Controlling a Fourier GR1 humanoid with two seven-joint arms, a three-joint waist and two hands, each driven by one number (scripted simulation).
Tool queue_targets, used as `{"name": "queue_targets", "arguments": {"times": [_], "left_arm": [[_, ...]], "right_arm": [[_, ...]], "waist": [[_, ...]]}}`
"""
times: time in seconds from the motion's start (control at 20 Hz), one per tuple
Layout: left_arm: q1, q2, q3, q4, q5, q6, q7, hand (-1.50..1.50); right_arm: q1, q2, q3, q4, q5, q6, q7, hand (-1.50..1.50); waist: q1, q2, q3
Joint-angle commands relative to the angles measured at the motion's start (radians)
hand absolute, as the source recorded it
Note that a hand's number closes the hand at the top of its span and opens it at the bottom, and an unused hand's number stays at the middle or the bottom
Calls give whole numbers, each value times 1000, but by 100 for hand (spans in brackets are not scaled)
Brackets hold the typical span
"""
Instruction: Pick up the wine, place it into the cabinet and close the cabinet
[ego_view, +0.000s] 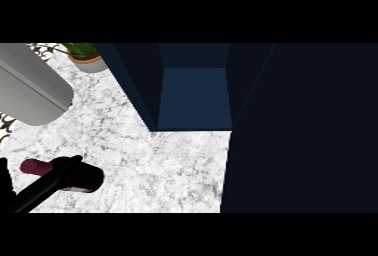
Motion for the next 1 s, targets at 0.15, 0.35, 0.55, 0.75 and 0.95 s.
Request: {"name": "queue_targets", "arguments": {"times": [0.15, 0.35, 0.55, 0.75, 0.95], "left_arm": [[29, 31, 135, 160, 190, -86, -197, -150], [-35, 24, 154, 263, 217, -75, -239, -150], [3, -2, 169, 353, 275, -129, -345, -150], [-31, 5, 208, 445, 329, -173, -425, -150], [18, -5, 172, 503, 385, -187, -520, -150]], "right_arm": [[31, -34, -9, -214, -20, -9, 97, -150], [49, -42, -20, -223, -51, 2, 86, -150], [41, -27, 43, -238, 10, -29, 109, -150], [46, -55, -40, -241, -57, -14, 88, -150], [72, -71, -21, -267, -65, -2, 90, -150]], "waist": [[3, 1, 1], [-3, 2, 2], [-3, 1, 1], [-2, 2, 2], [-4, 1, 2]]}}
